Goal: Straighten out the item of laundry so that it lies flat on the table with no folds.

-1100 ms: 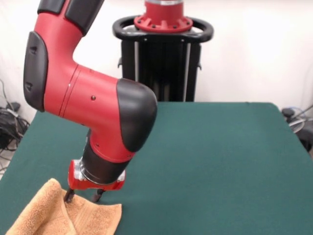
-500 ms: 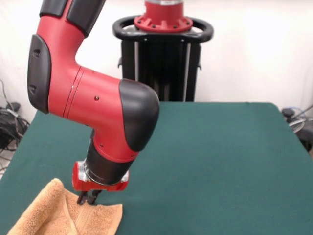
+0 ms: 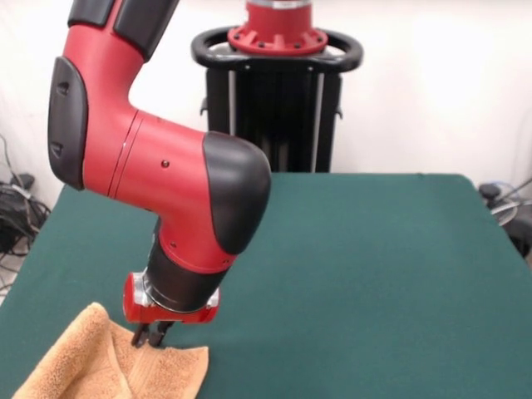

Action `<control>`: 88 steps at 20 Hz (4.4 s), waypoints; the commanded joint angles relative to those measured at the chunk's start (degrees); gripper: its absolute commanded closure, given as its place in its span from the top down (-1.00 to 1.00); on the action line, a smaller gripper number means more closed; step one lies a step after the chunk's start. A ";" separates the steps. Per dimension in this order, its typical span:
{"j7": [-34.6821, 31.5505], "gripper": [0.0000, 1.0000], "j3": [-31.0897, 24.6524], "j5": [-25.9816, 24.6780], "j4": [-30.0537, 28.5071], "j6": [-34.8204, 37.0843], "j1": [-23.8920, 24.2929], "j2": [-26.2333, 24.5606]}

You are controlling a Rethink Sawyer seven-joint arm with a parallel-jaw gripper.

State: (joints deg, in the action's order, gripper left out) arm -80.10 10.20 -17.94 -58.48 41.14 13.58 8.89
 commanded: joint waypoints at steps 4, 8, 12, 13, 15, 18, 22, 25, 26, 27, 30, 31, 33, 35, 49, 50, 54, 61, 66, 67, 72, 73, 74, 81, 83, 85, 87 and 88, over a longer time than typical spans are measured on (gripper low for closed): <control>-7.94 -1.00 -5.00 -2.91 -11.27 -15.11 -1.97 0.29; -4.81 -1.00 -5.39 -4.63 -17.22 -17.90 0.24 4.61; -2.00 -1.00 -4.15 -7.42 -23.56 -20.44 2.28 8.81; -1.33 -1.00 -4.30 -8.20 -25.63 -21.38 2.82 9.93; -0.49 -1.00 -4.94 -9.63 -29.44 -23.53 3.85 11.87; -1.57 -1.00 -4.79 -11.13 -32.43 -25.81 3.80 12.30; -4.64 -1.00 -3.96 -12.14 -34.80 -28.37 2.58 11.50; -6.40 -1.00 -3.17 -12.73 -36.53 -30.36 1.74 10.76; -6.97 -1.00 -2.78 -12.94 -37.04 -31.09 1.39 10.42; -7.55 -1.00 -2.37 -13.07 -37.39 -31.70 1.04 10.00; -9.18 -1.00 -0.76 -13.58 -38.79 -33.85 -0.14 8.78; -9.50 -1.00 -0.39 -13.76 -39.33 -34.59 -0.38 8.45; -10.40 -1.00 0.75 -13.80 -40.25 -36.20 -1.20 7.48; -11.26 -1.00 2.00 -13.42 -40.79 -37.37 -2.28 6.42; -13.15 -1.00 6.85 -9.92 -45.91 -41.72 -8.93 4.64; -13.26 -1.00 7.41 -9.97 -46.32 -42.28 -9.50 4.46; -13.48 -1.00 9.18 -10.36 -48.43 -44.87 -11.26 4.23; -13.51 -1.00 11.34 -10.31 -52.33 -50.88 -13.46 1.99; -13.99 -1.00 12.17 -7.78 -52.65 -54.73 -15.86 -1.91; -14.04 -1.00 12.18 -7.25 -52.61 -55.41 -16.31 -2.56; -13.86 -1.00 12.66 -5.07 -51.93 -58.62 -17.83 -6.12; -13.67 -1.00 12.73 -4.93 -51.99 -59.04 -17.90 -6.43; -13.42 -1.00 12.75 -5.07 -52.21 -59.34 -17.71 -6.36; -12.65 1.00 13.14 -3.98 -53.01 -61.84 -18.51 -6.35; -12.30 1.00 13.05 -3.99 -53.11 -62.16 -18.56 -5.90; -11.63 1.00 13.14 -3.95 -52.96 -60.76 -18.72 -5.51; -11.38 1.00 13.09 -3.85 -52.99 -59.87 -18.66 -5.14; -11.37 1.00 13.17 -3.69 -52.91 -59.74 -18.64 -5.12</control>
State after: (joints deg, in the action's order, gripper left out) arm -80.10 30.03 -24.74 -108.99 -21.29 -4.01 9.41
